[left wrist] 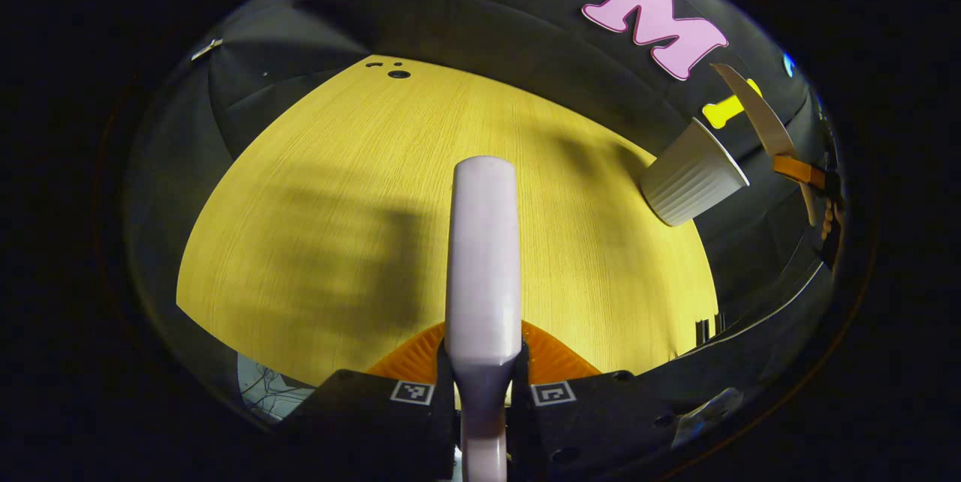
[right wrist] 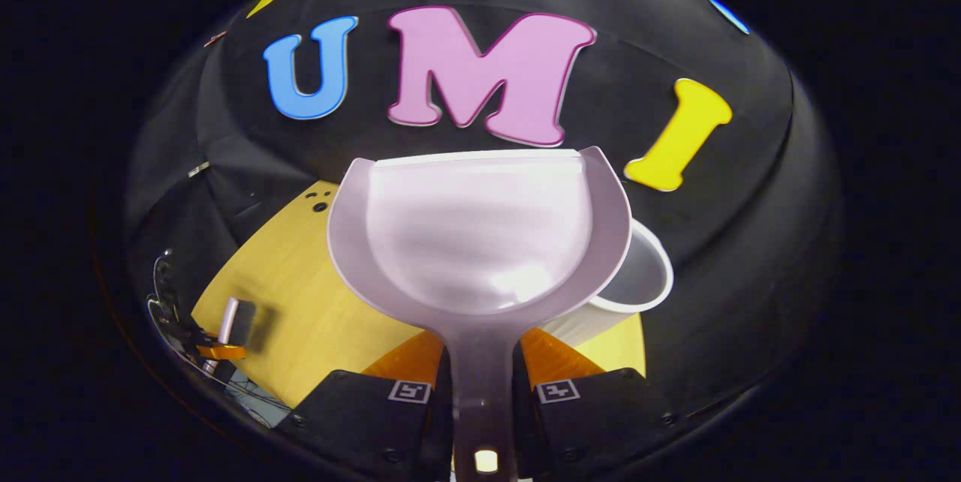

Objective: Pick up the small broom and dustpan from the desktop, sweep the trash into the dustpan with the broom, and then empty the trash into the garbage bin.

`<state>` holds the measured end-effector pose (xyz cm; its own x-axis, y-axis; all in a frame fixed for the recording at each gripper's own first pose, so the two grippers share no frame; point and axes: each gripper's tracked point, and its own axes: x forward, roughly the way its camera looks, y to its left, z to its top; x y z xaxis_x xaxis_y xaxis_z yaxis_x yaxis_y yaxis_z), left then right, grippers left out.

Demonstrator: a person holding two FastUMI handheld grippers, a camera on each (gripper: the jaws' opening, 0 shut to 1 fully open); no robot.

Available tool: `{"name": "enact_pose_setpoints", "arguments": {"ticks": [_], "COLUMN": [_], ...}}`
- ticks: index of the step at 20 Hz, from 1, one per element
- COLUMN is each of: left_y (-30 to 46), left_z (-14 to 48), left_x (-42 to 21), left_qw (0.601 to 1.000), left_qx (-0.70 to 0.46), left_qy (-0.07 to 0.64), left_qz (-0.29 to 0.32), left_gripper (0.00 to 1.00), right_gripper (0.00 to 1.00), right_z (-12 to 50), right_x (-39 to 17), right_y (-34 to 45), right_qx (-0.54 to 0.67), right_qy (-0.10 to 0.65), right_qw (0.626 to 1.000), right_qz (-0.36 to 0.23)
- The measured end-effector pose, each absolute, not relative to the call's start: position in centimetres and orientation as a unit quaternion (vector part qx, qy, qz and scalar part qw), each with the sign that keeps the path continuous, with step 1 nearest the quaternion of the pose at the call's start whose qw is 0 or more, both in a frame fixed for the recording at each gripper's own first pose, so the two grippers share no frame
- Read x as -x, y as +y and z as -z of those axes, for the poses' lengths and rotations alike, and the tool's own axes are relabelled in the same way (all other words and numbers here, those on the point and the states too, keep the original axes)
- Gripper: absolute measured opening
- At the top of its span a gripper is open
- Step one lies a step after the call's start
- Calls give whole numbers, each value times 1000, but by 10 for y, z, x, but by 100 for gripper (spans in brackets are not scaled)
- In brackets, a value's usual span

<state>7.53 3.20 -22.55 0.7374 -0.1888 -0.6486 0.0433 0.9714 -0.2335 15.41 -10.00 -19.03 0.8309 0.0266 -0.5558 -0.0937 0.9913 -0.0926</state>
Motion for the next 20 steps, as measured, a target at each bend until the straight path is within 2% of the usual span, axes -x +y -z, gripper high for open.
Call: {"name": "enact_pose_setpoints", "arguments": {"ticks": [6, 7, 8, 10, 12, 13, 14, 15, 19, 20], "left_y": [41, 42, 43, 47, 50, 49, 48, 51, 50, 50], "left_z": [231, 232, 236, 243, 251, 253, 257, 263, 272, 272], "left_x": [-94, -97, -101, -107, -112, -113, -116, -119, -125, -126], "left_qw": [927, 927, 926, 924, 920, 918, 915, 912, 903, 900], "left_qx": [87, 86, 82, 70, 54, 44, 32, 17, -36, -44], "left_qy": [359, 361, 364, 374, 387, 393, 401, 408, 429, 433], "left_qz": [57, 54, 51, 43, 35, 32, 29, 24, 17, 18], "left_gripper": [33, 33, 33, 33, 31, 34, 31, 33, 33, 34], "right_gripper": [36, 33, 36, 33, 36, 33, 33, 36, 36, 40], "right_z": [280, 296, 313, 345, 374, 386, 397, 410, 451, 455], "right_x": [-129, -125, -122, -111, -102, -99, -98, -95, -89, -88], "right_y": [-7, 2, 8, 14, 15, 11, 7, 3, -3, -5], "right_qx": [20, 14, 10, 7, -1, -4, -6, -8, -18, -16], "right_qy": [348, 360, 373, 398, 422, 432, 442, 453, 486, 491], "right_qw": [934, 929, 924, 914, 903, 899, 894, 889, 873, 870], "right_qz": [-79, -83, -84, -82, -79, -75, -70, -64, -48, -45]}}
